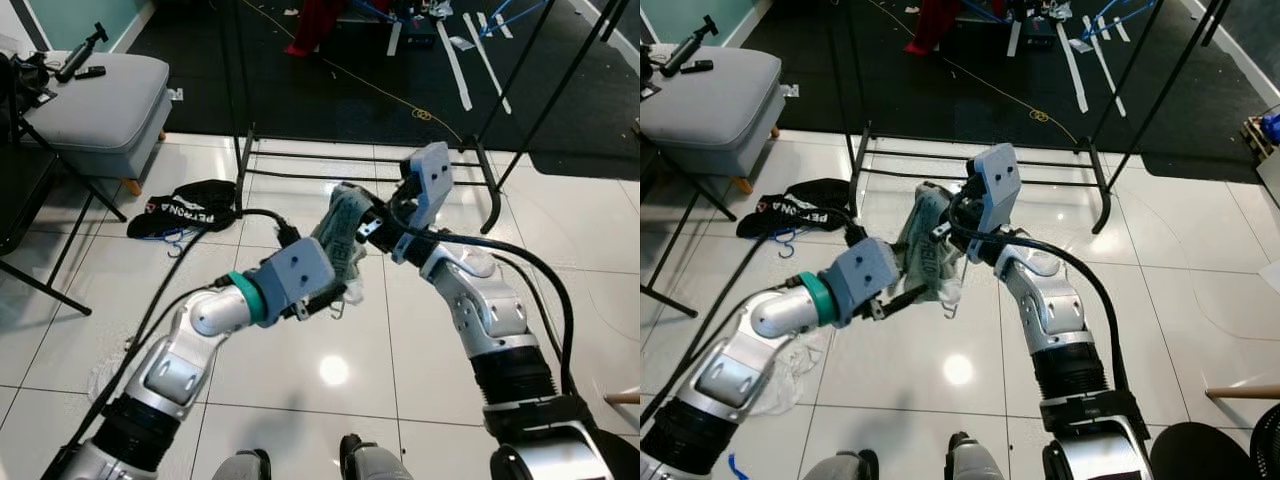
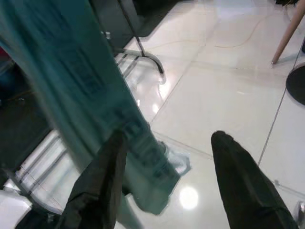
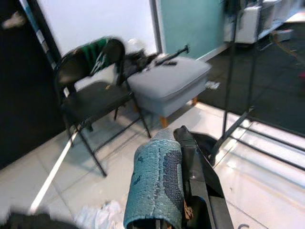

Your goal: Hang hanger

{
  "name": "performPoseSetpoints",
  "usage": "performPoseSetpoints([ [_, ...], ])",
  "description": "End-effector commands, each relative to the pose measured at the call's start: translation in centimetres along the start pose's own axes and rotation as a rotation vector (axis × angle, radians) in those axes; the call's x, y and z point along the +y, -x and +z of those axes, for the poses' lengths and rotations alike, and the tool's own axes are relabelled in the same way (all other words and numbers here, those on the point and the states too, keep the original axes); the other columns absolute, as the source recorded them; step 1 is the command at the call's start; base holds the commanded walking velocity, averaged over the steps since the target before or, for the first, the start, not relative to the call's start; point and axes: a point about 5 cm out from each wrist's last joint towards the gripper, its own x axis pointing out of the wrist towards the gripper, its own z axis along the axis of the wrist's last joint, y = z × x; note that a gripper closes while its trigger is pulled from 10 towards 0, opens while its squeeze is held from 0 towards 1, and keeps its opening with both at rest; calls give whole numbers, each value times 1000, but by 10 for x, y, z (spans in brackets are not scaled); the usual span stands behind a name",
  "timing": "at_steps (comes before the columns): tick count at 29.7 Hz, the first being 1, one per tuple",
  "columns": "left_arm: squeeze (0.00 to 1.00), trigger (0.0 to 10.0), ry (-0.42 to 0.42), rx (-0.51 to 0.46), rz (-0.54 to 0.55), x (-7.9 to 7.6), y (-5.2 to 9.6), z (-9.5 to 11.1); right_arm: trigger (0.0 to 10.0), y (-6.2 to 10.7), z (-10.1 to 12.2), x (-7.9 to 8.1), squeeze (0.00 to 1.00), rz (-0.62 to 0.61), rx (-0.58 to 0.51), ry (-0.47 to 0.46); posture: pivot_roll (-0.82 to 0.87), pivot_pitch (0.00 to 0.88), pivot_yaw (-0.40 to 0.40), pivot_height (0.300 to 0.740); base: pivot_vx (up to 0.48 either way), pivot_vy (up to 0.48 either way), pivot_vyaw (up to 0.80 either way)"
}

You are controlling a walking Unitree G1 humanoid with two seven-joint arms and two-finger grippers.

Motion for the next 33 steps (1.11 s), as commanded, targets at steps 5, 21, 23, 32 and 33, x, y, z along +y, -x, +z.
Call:
performPoseSetpoints([
  [5,0,10000,9,213,147,6,-5,-28,0,-7,6,5,0,-34,-36,-57,-26,118,23,740,0,0,0],
  [21,0,10000,98,235,658,64,11,-43,0,-13,19,29,0,68,-66,-124,-29,120,18,740,0,0,0],
  [23,0,10000,183,195,640,61,8,-40,0,-13,20,30,0,68,-66,-127,-35,118,21,740,0,0,0],
  [32,0,10000,120,165,229,33,9,-33,0,-14,17,11,0,-134,-68,-145,-24,116,11,740,0,0,0],
  [33,0,10000,107,174,205,31,9,-34,0,-15,17,10,0,-141,-66,-151,-23,116,10,740,0,0,0],
])
